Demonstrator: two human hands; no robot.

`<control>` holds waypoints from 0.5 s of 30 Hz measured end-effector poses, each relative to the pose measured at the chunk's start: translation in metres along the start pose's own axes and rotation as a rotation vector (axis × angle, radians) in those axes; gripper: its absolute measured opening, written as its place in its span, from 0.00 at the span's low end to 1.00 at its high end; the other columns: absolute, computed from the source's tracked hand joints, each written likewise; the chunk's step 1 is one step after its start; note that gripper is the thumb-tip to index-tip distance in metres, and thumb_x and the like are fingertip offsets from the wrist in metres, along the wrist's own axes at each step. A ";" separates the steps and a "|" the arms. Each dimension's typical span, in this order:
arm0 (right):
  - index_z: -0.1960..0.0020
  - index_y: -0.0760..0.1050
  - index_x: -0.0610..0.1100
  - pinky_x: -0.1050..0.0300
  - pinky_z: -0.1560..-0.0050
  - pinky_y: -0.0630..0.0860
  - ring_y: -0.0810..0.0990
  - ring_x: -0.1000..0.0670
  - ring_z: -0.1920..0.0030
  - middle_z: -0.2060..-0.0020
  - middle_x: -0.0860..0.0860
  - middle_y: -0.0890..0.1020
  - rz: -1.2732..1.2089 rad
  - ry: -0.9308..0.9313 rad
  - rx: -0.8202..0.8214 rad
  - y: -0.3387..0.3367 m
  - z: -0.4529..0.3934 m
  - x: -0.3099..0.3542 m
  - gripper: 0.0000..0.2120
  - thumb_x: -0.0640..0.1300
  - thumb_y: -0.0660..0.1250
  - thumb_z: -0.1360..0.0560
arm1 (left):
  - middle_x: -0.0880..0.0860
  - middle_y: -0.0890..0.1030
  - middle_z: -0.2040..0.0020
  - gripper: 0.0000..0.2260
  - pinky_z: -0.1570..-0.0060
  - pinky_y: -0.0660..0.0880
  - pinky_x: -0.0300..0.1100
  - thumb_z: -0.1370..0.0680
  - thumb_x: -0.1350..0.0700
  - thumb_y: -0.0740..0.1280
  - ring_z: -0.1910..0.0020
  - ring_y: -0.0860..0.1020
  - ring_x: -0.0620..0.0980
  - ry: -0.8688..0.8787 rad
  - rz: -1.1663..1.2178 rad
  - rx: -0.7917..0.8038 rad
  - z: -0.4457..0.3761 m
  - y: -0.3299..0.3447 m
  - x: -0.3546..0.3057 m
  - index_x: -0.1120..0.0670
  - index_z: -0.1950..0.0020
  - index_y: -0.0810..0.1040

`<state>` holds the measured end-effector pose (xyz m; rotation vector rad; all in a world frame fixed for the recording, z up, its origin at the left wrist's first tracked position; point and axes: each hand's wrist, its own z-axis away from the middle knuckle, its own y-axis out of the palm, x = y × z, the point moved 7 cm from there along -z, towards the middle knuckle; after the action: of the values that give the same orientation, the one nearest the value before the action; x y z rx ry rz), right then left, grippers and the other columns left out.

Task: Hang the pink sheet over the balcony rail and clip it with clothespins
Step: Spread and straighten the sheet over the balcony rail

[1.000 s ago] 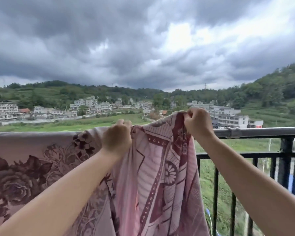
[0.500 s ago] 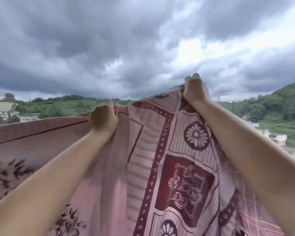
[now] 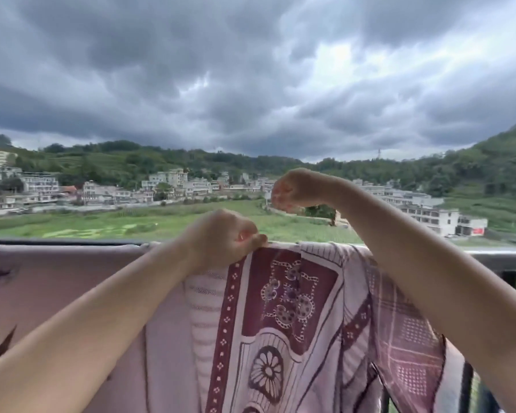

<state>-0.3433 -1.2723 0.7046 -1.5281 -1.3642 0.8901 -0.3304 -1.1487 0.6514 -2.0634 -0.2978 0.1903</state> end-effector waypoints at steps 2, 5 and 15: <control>0.48 0.77 0.36 0.55 0.45 0.76 0.81 0.47 0.54 0.52 0.43 0.83 0.035 -0.037 -0.072 0.002 0.036 0.014 0.13 0.44 0.60 0.24 | 0.53 0.80 0.52 0.19 0.58 0.73 0.42 0.21 0.44 0.50 0.57 0.76 0.51 -0.032 -0.257 0.041 0.011 0.022 -0.009 0.55 0.47 0.74; 0.51 0.78 0.40 0.54 0.46 0.74 0.79 0.49 0.53 0.53 0.46 0.83 0.089 0.035 -0.443 0.008 0.104 0.013 0.13 0.49 0.63 0.26 | 0.53 0.78 0.40 0.25 0.46 0.71 0.46 0.22 0.42 0.44 0.44 0.77 0.54 -0.097 -0.418 -0.188 0.022 0.030 -0.008 0.54 0.34 0.67; 0.31 0.57 0.45 0.41 0.33 0.61 0.74 0.44 0.42 0.43 0.45 0.77 -0.260 0.734 -0.592 0.105 0.210 -0.033 0.42 0.62 0.69 0.36 | 0.59 0.72 0.34 0.19 0.36 0.63 0.52 0.20 0.54 0.54 0.35 0.69 0.58 -0.114 -0.271 -0.268 0.032 0.041 -0.012 0.60 0.31 0.63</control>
<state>-0.5041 -1.2752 0.5301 -1.7924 -1.2574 -0.2763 -0.3443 -1.1446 0.6005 -2.2516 -0.7002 0.1068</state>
